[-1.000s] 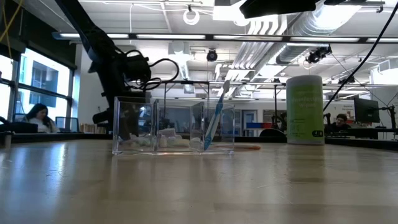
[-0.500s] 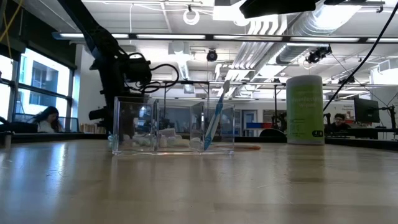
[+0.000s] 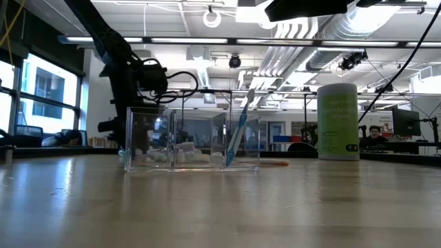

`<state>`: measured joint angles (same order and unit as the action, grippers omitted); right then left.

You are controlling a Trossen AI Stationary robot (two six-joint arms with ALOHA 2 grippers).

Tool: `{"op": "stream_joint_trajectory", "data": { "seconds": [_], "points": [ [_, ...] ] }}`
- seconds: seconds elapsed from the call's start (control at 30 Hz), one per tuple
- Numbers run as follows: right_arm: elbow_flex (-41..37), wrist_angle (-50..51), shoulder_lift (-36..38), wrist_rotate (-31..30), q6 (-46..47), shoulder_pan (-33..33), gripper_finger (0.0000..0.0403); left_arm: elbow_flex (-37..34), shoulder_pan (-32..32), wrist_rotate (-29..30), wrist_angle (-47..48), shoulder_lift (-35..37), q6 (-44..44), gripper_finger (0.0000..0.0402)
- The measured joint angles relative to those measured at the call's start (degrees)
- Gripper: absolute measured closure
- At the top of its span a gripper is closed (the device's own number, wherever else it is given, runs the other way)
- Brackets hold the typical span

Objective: Pick & Place toothbrushing station
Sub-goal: Put the blue mouthwash into the transparent organizer

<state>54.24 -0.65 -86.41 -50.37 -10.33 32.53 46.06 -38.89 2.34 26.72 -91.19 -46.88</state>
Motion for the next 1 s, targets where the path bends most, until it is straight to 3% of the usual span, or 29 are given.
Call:
{"op": "stream_joint_trajectory", "data": {
  "seconds": [0.43, 0.8, 1.0],
  "points": [
    [0.0, 0.0, 0.0, 0.0, 0.0, -0.1, 0.0130, 0.0, 0.0, -0.1, 0.2, 0.0, 0.2, 0.0192],
    [0.0, 0.0, 0.0, 0.0, 0.0, -0.1, 0.0130, -0.1, 0.0, -1.9, 0.7, 0.1, 1.4, 0.0293],
    [0.0, 0.0, 0.0, 0.0, 0.0, -0.1, 0.0130, -0.1, 0.0, -2.3, 0.7, 0.1, 2.2, 0.0301]
  ]
}}
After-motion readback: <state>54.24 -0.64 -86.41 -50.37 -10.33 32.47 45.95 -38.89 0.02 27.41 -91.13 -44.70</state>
